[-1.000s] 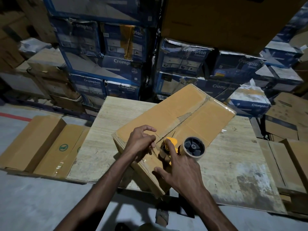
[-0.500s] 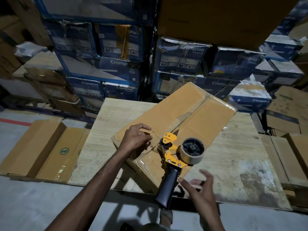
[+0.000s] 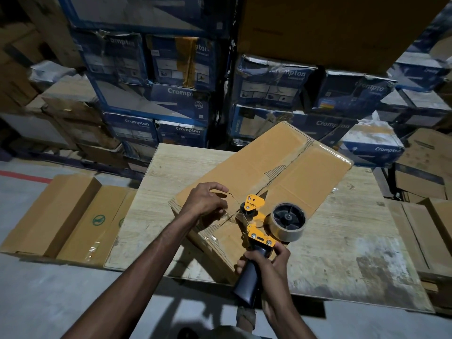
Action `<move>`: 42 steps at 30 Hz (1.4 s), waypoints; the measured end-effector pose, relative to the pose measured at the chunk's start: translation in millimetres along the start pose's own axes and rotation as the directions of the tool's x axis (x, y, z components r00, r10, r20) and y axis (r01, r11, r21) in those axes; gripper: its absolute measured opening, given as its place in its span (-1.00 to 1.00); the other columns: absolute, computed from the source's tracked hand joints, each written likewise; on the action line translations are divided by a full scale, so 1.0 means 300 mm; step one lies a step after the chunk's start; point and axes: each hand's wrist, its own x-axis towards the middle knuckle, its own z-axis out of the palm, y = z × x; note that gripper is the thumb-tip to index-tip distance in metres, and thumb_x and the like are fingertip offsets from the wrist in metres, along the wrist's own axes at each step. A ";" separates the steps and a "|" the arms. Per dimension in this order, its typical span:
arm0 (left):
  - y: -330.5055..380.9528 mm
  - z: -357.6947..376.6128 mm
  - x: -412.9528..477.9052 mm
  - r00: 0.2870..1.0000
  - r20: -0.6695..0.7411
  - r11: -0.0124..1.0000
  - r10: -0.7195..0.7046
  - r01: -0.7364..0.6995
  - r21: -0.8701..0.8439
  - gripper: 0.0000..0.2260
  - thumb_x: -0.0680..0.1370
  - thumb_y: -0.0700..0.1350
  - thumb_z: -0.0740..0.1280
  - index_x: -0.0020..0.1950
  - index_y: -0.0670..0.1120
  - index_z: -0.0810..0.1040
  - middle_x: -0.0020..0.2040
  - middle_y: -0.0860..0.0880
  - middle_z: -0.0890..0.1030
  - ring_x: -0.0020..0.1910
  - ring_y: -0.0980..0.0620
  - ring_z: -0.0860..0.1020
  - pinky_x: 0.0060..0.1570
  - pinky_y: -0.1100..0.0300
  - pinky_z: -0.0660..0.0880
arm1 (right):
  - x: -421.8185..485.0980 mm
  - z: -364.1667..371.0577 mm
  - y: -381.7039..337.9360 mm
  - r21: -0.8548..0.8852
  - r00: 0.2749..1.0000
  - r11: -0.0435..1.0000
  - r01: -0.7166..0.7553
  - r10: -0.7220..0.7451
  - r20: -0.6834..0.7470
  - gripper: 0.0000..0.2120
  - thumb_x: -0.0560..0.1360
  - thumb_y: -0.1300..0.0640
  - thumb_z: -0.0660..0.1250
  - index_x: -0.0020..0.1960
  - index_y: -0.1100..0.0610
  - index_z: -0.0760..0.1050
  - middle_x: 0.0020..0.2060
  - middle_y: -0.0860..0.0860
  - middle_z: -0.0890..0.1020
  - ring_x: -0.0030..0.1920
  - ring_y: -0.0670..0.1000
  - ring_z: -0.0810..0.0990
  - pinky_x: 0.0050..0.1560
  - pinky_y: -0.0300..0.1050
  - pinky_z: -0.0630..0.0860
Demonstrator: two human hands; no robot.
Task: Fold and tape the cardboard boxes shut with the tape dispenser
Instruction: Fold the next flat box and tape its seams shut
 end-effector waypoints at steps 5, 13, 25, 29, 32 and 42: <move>-0.027 -0.004 -0.001 0.997 0.002 0.984 -0.071 0.070 -0.167 -0.66 0.48 -0.39 0.45 0.11 -0.01 0.68 -0.25 -0.13 0.72 -0.41 0.04 0.61 -0.30 0.12 0.62 | 0.007 0.015 0.032 -0.139 0.970 0.960 0.245 -0.241 0.043 -0.63 0.59 0.36 0.24 0.16 -0.11 0.43 -0.32 0.13 0.53 -0.42 0.09 0.49 -0.37 -0.02 0.47; -0.105 -0.070 -0.042 0.994 0.088 0.928 -0.069 0.096 -0.361 -0.58 0.49 -0.46 0.42 0.24 -0.07 0.66 -0.28 -0.16 0.68 -0.42 0.08 0.55 -0.40 0.27 0.51 | 0.020 -0.059 0.019 -0.418 0.851 0.743 0.523 -0.486 0.200 -0.55 0.52 0.41 0.40 0.21 -0.07 0.49 -0.04 -0.34 0.68 -0.06 -0.15 0.69 -0.14 0.00 0.62; -0.305 -0.198 -0.096 0.959 -0.127 0.966 0.251 -0.256 -0.025 -0.51 0.47 -0.46 0.40 0.26 0.01 0.68 -0.23 0.05 0.69 -0.20 0.05 0.64 -0.01 0.20 0.58 | 0.077 -0.026 0.005 -0.570 0.519 0.066 0.819 -0.508 0.687 -0.66 0.58 0.10 0.28 0.32 -0.13 0.41 -0.17 -0.10 0.62 -0.30 -0.13 0.49 -0.33 -0.23 0.41; -0.335 -0.236 -0.077 0.926 -0.179 0.942 0.332 -0.336 0.004 -0.34 0.46 -0.44 0.41 0.40 0.18 0.61 -0.24 -0.02 0.67 -0.16 -0.04 0.64 0.10 0.08 0.60 | 0.096 0.029 0.009 -0.562 0.482 0.000 0.827 -0.515 0.709 -0.68 0.58 0.12 0.29 0.32 -0.08 0.43 -0.13 -0.09 0.64 -0.33 -0.22 0.45 -0.35 -0.30 0.35; -0.333 -0.277 -0.062 0.896 -0.216 0.918 0.387 -0.396 0.000 -0.41 0.50 -0.37 0.44 0.44 0.13 0.58 -0.36 0.08 0.57 -0.28 0.12 0.53 -0.02 0.19 0.54 | 0.095 0.048 0.010 -0.571 0.477 -0.010 0.821 -0.537 0.696 -0.68 0.57 0.19 0.34 0.28 -0.05 0.44 -0.18 -0.08 0.62 -0.35 -0.20 0.44 -0.37 -0.28 0.36; -0.291 -0.388 0.014 0.898 -0.119 0.902 0.423 -0.430 -0.040 -0.43 0.54 -0.29 0.50 0.51 0.03 0.51 -0.27 -0.19 0.67 -0.22 0.05 0.66 0.17 0.17 0.57 | 0.076 0.065 0.046 -0.598 0.512 0.051 0.800 -0.579 0.635 -0.63 0.54 0.27 0.44 0.23 -0.05 0.45 -0.20 -0.11 0.60 -0.37 -0.21 0.44 -0.37 -0.28 0.36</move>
